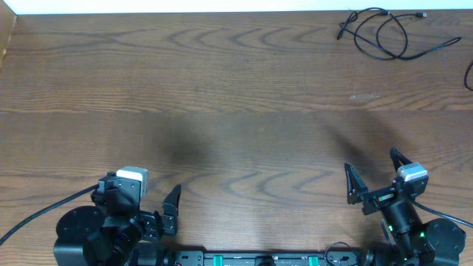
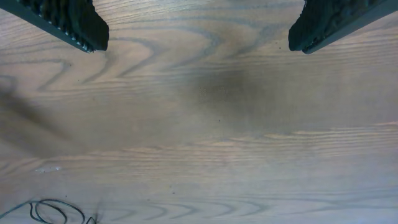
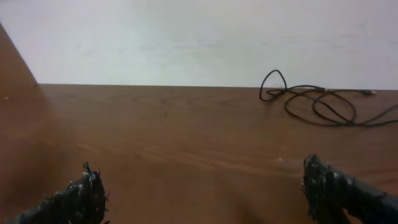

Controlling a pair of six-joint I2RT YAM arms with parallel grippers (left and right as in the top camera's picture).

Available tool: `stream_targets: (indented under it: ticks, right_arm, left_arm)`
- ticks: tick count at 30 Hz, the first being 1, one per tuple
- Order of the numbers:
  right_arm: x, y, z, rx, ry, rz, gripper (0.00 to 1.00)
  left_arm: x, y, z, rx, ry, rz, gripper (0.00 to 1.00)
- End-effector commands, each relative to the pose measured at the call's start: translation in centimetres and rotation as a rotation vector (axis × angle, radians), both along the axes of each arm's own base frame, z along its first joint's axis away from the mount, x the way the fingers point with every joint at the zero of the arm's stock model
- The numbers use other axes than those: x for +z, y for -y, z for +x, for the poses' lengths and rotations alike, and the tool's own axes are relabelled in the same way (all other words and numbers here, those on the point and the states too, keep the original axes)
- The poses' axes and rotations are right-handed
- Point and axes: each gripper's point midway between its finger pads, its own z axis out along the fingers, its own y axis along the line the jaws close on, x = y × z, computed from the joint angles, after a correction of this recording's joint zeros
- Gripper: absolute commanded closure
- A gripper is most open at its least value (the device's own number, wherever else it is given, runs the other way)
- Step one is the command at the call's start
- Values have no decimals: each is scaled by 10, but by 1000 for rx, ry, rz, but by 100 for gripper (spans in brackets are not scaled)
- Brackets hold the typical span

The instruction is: Untangle cables

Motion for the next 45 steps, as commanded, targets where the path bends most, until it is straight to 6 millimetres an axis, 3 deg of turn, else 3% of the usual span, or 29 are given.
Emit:
stream_targets:
  ticks: [1, 21, 39, 45]
  right_arm:
    - [-1, 3, 1, -25, 7, -19, 1]
    - [-2, 17, 28, -97, 183, 12, 1]
    - [-47, 26, 38, -145, 94, 28, 1]
    - [-51, 26, 38, -145, 77, 29, 1]
  left_arm:
    - [3, 0, 0, -9, 12, 13, 0]
    - [3, 0, 0, -9, 12, 13, 0]
    - [3, 0, 0, -9, 12, 13, 0]
    - [3, 0, 0, -9, 12, 13, 0]
